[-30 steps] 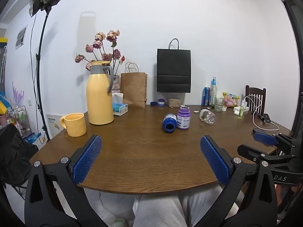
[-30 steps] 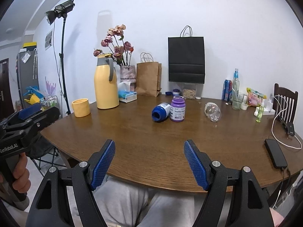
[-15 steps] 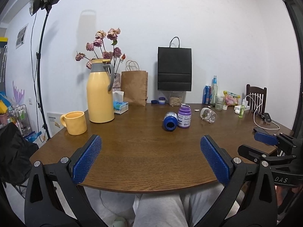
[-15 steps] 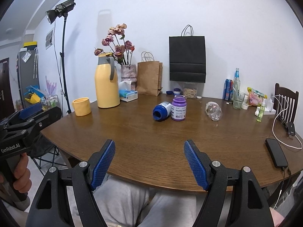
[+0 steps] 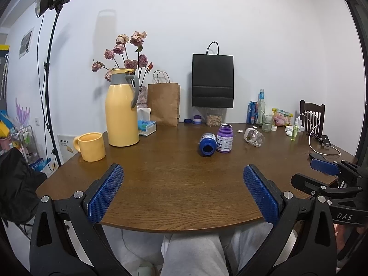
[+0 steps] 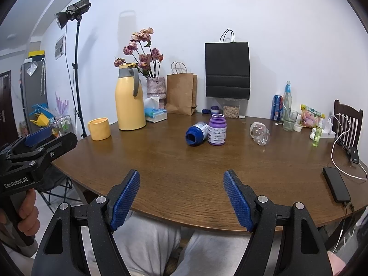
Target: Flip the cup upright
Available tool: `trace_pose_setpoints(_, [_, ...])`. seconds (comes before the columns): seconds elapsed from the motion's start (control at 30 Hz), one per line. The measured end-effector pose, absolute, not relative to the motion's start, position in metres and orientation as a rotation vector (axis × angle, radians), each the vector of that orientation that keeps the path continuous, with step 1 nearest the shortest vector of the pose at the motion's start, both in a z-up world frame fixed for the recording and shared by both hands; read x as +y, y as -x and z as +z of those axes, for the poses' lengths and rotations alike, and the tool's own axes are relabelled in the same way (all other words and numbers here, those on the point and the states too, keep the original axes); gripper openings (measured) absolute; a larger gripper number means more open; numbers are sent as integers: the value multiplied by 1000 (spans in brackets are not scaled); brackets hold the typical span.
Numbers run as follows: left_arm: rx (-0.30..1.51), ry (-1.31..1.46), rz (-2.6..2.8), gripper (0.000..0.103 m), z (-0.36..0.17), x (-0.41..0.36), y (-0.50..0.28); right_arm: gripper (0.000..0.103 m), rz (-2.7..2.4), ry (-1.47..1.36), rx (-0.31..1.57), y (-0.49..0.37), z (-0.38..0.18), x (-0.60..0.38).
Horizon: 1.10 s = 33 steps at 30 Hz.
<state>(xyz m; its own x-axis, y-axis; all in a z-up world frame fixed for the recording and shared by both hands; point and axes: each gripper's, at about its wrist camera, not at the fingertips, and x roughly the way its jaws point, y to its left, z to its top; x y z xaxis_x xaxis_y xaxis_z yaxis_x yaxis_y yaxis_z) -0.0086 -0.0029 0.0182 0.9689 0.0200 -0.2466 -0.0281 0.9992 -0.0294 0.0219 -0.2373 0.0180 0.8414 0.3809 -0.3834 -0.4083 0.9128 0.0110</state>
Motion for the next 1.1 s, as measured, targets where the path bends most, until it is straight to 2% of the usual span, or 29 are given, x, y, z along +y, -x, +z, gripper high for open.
trace_pose_setpoints(1.1, [283,38,22,103,12,-6,0,80,426,74,403,-24,12,-232])
